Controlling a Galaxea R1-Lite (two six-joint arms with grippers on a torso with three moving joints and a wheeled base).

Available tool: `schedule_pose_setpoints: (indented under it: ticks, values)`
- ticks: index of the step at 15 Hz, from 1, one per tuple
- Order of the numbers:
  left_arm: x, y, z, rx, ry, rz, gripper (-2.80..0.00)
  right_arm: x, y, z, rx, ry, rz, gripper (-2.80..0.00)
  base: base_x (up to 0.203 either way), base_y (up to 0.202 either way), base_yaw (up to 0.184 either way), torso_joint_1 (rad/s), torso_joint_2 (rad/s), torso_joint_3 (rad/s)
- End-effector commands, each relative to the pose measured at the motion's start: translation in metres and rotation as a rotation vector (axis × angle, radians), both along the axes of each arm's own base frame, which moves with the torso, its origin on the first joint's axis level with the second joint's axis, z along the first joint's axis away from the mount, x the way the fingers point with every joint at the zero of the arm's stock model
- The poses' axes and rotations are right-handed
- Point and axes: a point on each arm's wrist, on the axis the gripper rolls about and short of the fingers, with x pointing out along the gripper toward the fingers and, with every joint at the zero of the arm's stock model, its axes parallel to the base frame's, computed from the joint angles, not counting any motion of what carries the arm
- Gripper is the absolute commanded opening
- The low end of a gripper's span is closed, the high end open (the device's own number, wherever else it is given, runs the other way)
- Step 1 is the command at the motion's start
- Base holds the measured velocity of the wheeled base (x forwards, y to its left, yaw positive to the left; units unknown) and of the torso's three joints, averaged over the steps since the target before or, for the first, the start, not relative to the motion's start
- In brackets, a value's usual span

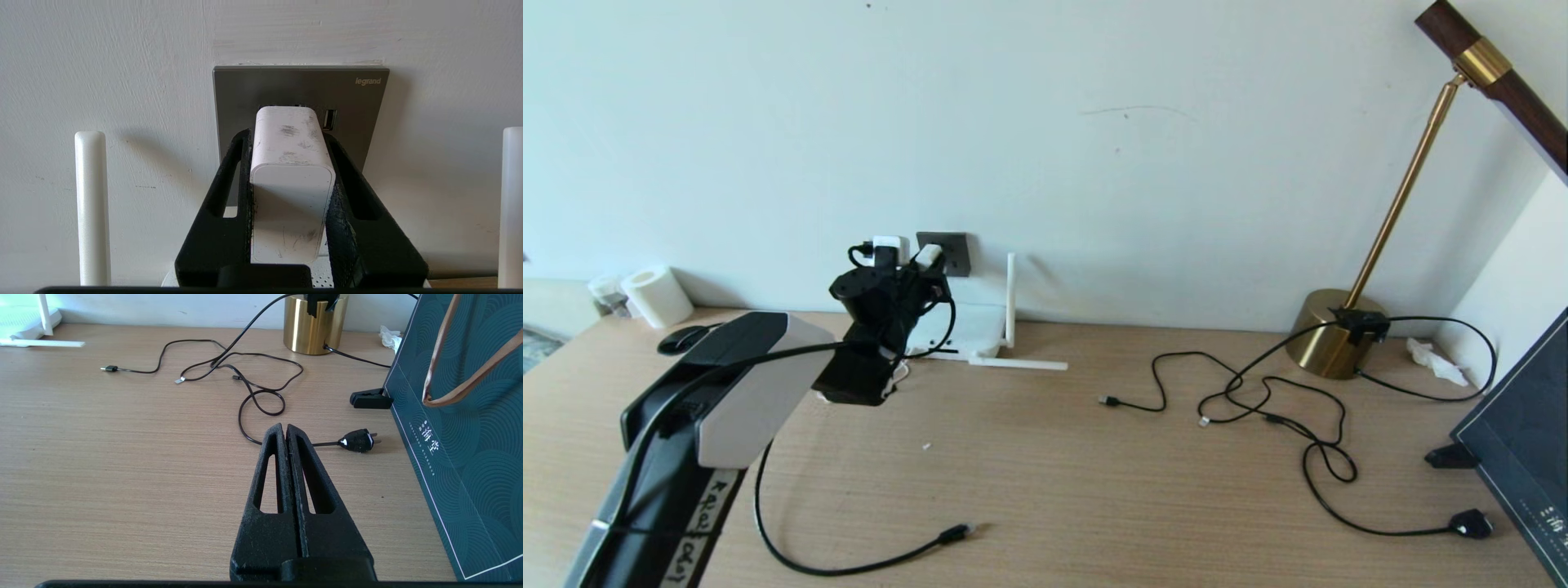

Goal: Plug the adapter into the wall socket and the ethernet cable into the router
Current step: Plug plug into socket

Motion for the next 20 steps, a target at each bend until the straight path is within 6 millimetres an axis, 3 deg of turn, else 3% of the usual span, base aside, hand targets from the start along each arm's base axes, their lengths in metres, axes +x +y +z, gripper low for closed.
schedule_pose_setpoints:
  ticks: [1, 20]
  values:
    - [0.002, -0.001, -0.002, 0.000, -0.006, -0.001, -2.80, 0.000, 0.000, 0.000, 0.000, -0.001, 0.000, -2.80, 0.000, 0.000, 0.000, 0.000, 0.00, 0.000]
    - [0.017, -0.004, -0.001, -0.005, -0.020, 0.003, -2.80, 0.000, 0.000, 0.000, 0.000, -0.001, 0.000, -2.80, 0.000, 0.000, 0.000, 0.000, 0.00, 0.000]
